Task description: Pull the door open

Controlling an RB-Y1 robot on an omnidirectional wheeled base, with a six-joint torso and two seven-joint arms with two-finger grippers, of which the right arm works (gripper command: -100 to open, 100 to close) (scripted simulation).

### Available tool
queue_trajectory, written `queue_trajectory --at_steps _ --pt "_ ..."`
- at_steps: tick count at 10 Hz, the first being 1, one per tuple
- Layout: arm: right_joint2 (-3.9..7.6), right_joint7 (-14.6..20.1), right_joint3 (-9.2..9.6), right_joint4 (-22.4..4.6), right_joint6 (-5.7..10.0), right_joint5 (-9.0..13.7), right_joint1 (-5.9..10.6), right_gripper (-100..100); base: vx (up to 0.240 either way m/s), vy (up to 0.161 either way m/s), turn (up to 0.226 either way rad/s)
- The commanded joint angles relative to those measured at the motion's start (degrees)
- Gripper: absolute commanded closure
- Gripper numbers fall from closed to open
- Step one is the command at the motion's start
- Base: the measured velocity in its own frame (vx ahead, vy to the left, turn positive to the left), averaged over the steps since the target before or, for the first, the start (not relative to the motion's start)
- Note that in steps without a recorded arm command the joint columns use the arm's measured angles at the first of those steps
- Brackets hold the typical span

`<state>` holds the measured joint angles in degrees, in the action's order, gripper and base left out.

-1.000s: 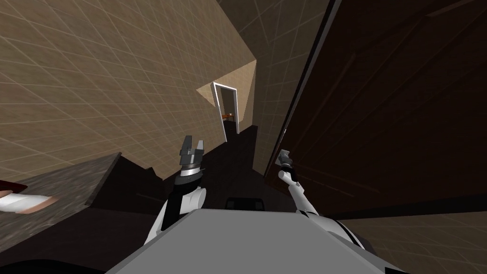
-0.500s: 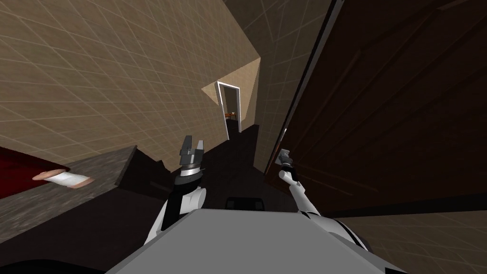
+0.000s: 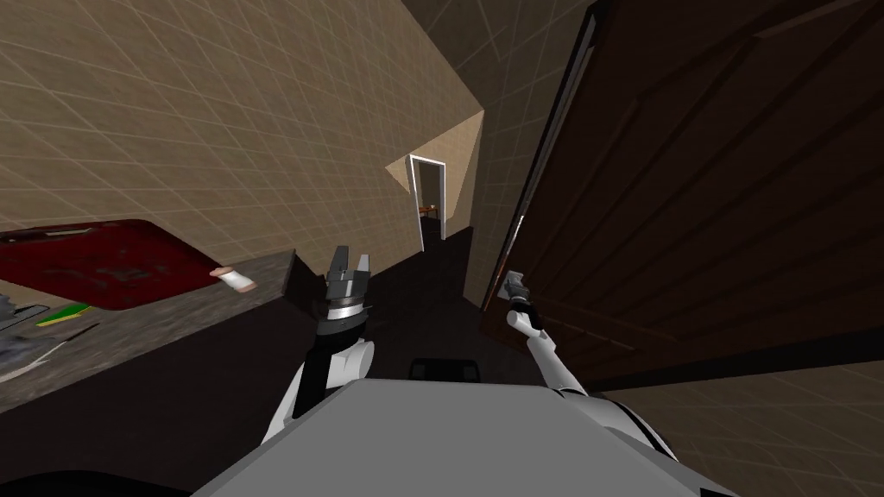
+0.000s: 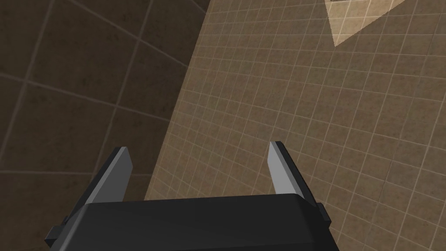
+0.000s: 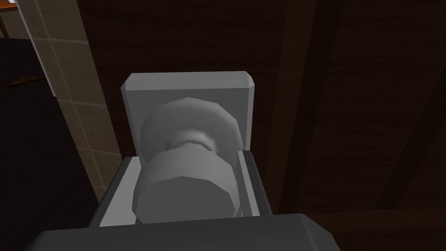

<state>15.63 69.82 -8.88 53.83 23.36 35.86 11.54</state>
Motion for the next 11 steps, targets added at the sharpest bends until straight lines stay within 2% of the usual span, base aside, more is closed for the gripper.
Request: queue_trajectory --at_steps 1,2,3,11 --pt "0.26 0.91 0.98 0.61 -0.21 0.26 -0.32 100 -0.271 -0.021 0.143" --pt "0.35 0.60 0.53 0.21 -0.01 0.17 -0.15 100 -0.118 -0.011 0.035" --pt "0.65 1.48 1.73 0.63 -0.25 0.10 -0.66 100 -0.156 -0.024 0.085" --pt "2.70 5.19 6.71 3.21 -0.61 -0.27 -2.31 100 -0.212 -0.055 0.107"
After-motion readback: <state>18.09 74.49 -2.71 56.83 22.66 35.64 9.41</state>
